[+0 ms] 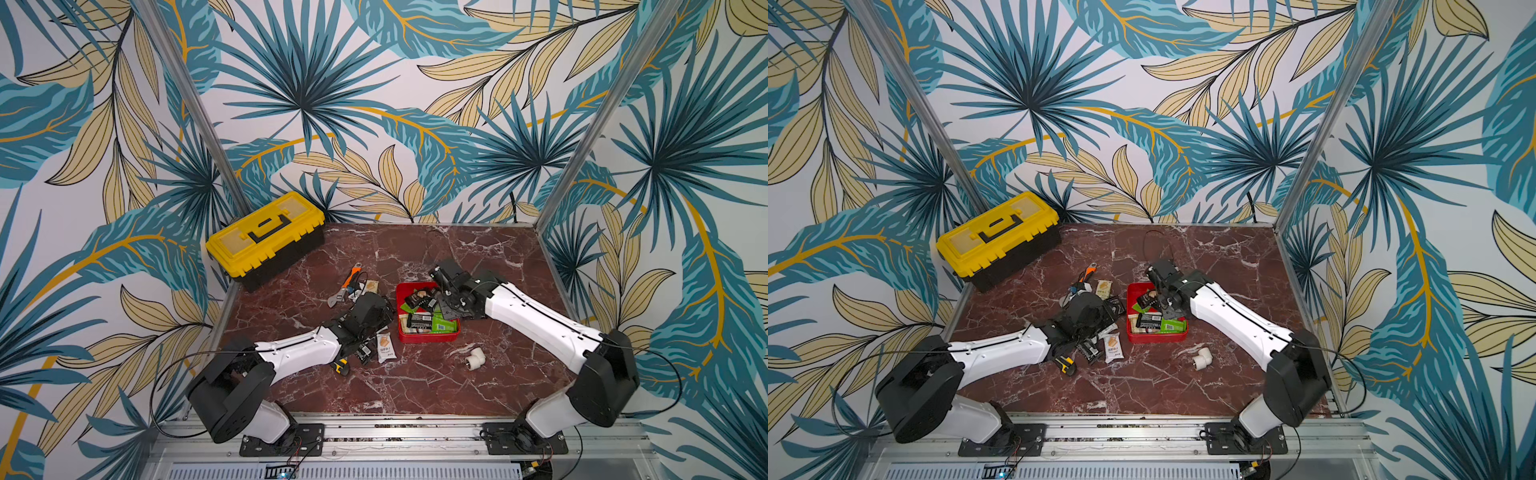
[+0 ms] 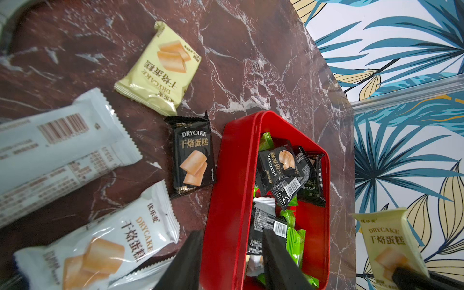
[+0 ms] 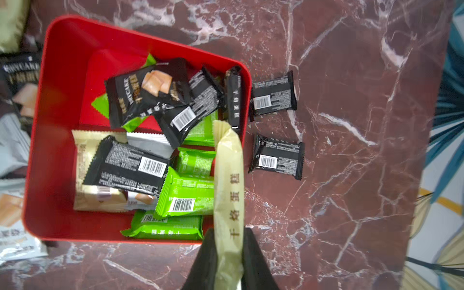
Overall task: Take the cookies out of the storage box
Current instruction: Pick up the cookie from the storage box, then place the cookie at the center of the board.
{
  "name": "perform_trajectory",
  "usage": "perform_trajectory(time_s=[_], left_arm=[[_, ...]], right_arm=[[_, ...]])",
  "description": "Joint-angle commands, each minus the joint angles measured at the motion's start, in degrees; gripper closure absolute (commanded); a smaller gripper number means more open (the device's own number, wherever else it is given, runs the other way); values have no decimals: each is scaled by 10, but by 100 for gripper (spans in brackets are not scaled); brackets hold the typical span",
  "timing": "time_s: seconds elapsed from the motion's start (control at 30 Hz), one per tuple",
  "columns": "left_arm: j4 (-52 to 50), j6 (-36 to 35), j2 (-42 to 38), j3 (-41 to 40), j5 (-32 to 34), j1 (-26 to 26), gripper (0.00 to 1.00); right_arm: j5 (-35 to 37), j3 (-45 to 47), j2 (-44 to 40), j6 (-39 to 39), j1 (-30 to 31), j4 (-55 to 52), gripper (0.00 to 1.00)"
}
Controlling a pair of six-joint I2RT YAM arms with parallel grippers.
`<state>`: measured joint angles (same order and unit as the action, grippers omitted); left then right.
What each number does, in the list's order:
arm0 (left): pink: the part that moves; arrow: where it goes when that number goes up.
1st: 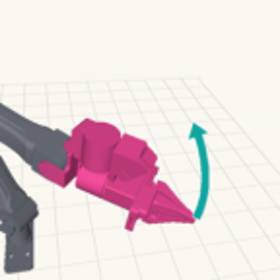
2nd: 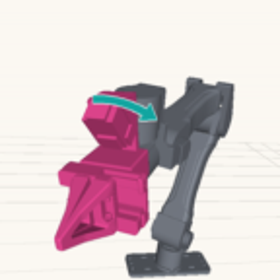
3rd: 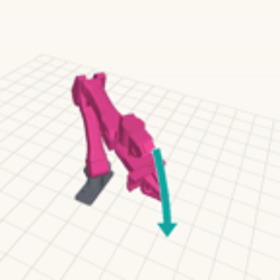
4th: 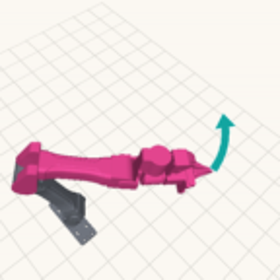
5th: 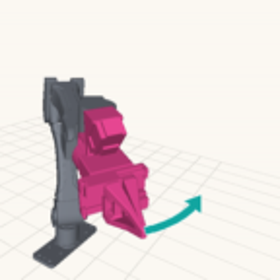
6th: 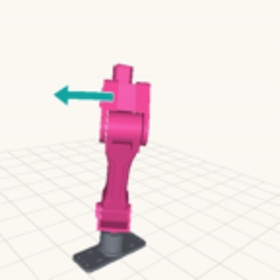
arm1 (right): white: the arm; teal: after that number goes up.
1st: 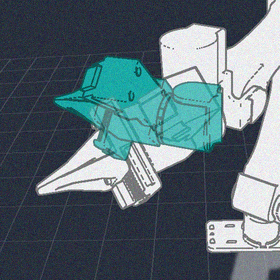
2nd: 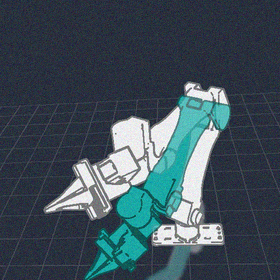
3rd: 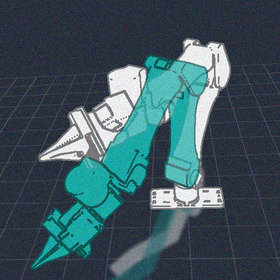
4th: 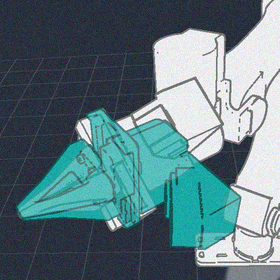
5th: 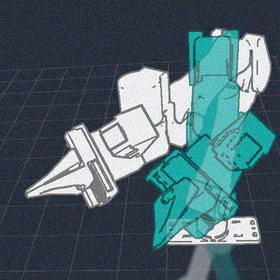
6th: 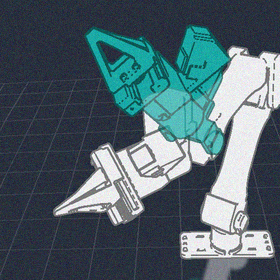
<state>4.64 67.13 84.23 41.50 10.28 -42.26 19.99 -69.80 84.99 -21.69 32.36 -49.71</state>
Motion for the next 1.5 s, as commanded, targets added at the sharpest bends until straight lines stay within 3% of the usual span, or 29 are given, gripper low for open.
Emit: perform_trajectory(time_s=[0.0,0.23,0.4,0.57,0.83,1.07,1.3,1.47], left_arm=[[5,-4,-10,-10,-1,3,56],[4,-12,-20,-15,-6,4,56],[2,-24,-25,-15,-17,4,55],[-36,-90,-29,16,-33,-3,55],[-233,-262,16,160,53,-63,51],[-332,-402,93,279,105,-95,44],[-453,-510,212,418,128,-103,42],[-465,-544,274,473,128,-103,42]], right_arm=[[-94,77,-52,-77,-58,70,96],[-217,222,-136,-148,-183,175,96],[-250,299,-155,-197,-240,233,100],[-279,342,-137,-223,-283,269,100],[-224,366,-147,-262,-306,259,73],[-179,333,-191,-245,-307,208,52],[-206,286,-209,-204,-305,170,49],[-216,282,-223,-196,-305,168,49]])
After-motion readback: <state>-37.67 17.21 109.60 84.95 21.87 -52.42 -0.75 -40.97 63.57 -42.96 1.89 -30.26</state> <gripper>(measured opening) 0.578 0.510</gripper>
